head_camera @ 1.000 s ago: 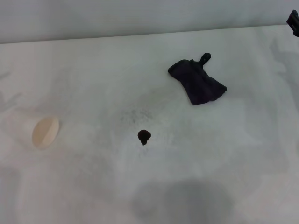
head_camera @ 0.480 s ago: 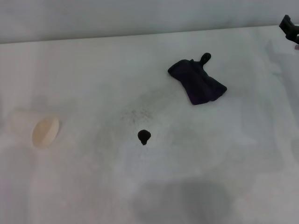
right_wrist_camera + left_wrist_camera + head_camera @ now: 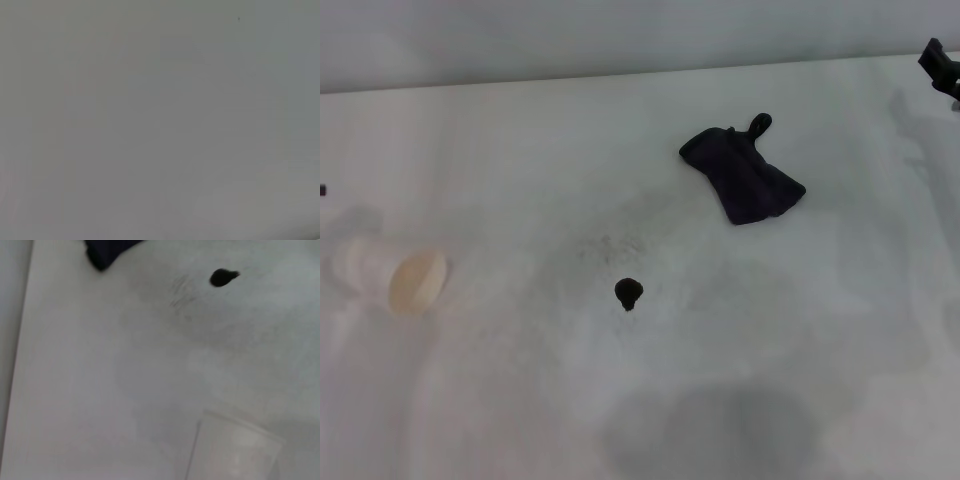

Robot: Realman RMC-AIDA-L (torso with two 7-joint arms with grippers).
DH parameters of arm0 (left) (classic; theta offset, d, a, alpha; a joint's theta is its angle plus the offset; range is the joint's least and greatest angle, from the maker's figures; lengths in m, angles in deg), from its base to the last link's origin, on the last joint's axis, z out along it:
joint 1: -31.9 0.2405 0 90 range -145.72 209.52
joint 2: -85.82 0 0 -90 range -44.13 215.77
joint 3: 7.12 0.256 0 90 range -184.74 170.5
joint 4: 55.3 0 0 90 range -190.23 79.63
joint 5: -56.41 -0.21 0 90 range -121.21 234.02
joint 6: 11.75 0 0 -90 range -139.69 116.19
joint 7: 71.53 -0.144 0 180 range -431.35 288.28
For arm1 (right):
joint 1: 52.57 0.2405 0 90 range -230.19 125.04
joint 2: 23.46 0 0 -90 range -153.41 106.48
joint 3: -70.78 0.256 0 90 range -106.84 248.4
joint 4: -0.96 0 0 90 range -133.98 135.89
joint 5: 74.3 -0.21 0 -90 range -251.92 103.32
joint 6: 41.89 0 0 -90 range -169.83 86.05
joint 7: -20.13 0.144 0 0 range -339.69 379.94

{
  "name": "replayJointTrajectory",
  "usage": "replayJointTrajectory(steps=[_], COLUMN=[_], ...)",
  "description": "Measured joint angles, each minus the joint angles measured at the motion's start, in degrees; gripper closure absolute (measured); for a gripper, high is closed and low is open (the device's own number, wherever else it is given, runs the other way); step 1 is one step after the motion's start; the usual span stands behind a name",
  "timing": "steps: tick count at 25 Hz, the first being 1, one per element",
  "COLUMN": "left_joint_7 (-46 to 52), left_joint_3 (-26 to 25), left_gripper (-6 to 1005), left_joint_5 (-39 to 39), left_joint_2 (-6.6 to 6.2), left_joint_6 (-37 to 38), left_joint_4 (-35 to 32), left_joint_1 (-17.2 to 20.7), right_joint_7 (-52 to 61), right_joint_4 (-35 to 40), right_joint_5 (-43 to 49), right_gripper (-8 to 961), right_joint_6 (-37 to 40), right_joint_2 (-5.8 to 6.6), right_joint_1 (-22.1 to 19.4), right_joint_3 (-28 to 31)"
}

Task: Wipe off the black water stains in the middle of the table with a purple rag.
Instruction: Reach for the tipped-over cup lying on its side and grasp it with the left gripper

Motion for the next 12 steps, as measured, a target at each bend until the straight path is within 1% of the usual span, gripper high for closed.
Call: replayJointTrajectory(steps=[6, 8, 11, 12], left_joint_7=[-2.2, -2.7, -4.3, -4.6], left_joint_3=[0.0, 0.0, -0.1, -0.1], left_gripper=[125, 125, 126, 126], left_joint_5=[-3.9, -4.8, -5.3, -5.4], left_joint_2=[1.23, 1.90, 3.40, 3.69], left_joint_6=[-0.9, -1.7, -4.5, -5.2], left_joint_4=[-0.5, -1.0, -1.2, -1.4], left_joint_1=[-2.2, -2.5, -2.8, -2.8], right_joint_7=[0.0, 0.0, 0.0, 0.1], right_joint_4=[0.3, 0.4, 1.0, 1.1], right_joint_5=[0.0, 0.0, 0.0, 0.0], right_gripper=[126, 126, 126, 126], right_joint_6=[0.1, 0.1, 0.2, 0.2], right_joint_2=[0.17, 0.25, 0.28, 0.28], right_joint_1=[0.2, 0.4, 0.3, 0.2], right_joint_3=[1.1, 1.4, 1.6, 1.7])
